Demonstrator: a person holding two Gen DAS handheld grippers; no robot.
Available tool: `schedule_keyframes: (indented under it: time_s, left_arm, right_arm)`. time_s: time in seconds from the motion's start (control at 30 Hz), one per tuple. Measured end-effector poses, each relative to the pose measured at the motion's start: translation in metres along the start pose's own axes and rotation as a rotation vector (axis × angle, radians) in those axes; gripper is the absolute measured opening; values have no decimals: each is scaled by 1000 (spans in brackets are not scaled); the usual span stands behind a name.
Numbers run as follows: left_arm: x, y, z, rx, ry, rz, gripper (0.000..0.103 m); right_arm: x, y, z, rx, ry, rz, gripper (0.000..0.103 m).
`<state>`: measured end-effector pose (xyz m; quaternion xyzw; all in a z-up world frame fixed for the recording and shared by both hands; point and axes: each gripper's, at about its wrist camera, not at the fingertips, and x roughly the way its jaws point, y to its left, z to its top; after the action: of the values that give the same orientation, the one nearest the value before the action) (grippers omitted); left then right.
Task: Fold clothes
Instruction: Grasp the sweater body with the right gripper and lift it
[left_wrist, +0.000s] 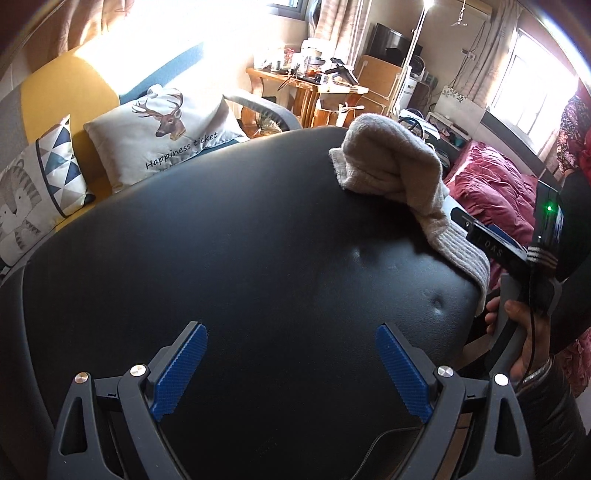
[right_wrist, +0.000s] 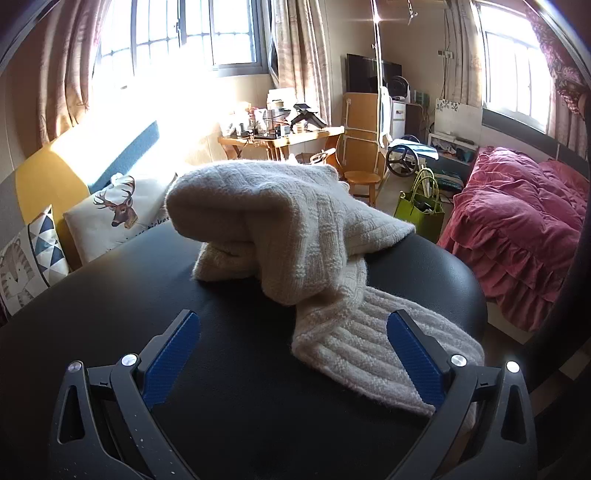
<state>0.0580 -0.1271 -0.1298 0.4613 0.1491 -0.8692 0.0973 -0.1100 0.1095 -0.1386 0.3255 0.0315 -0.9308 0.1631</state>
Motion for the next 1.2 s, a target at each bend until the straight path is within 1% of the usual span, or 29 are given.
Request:
schedule_keyframes:
  time_s: [0.2, 0.33, 0.53, 0.57, 0.6, 0.73, 0.77, 0.8, 0.9, 0.97, 1.03, 1.13, 1.2]
  left_arm:
    - [6, 14, -6, -37, 28, 12, 95]
    - [6, 18, -9, -38, 29, 13, 95]
    - [3, 26, -13, -48, 34, 27, 95]
    - [2, 28, -14, -51, 35, 31, 95]
    - [2, 30, -15, -55, 36, 36, 95]
    - [0, 36, -17, -66, 40, 45, 95]
    - [0, 36, -18, -66, 41, 45, 95]
    - [0, 36, -19, -66, 41, 46, 95]
    - [0, 38, -20, -69, 48, 48, 95]
    - [1, 39, -22, -78, 53, 49, 95]
    - [2, 40, -23, -88, 58, 47, 95]
    - [2, 41, -26, -103, 65, 43, 95]
    - [1, 41, -28, -106, 67, 41, 95]
  right_arm:
    - [30, 6, 19, -63, -17, -42, 103]
    - [54, 2, 34, -15, 16, -30, 103]
    - [91, 5, 50, -41, 76, -61, 103]
    - [97, 5, 52, -36, 91, -56, 96]
    - [102, 4, 54, -28, 108, -48, 80]
    - [122, 4, 54, -7, 183, -40, 55]
    - [126, 5, 53, -8, 201, -41, 43]
    - [127, 6, 53, -11, 203, -36, 34]
    - [124, 10, 52, -21, 197, -18, 18]
    - [119, 11, 51, -5, 200, 22, 14]
    - [109, 12, 48, 28, 203, 95, 13]
    - [89, 28, 40, 15, 200, 205, 13]
    - [74, 41, 31, 18, 207, 299, 13]
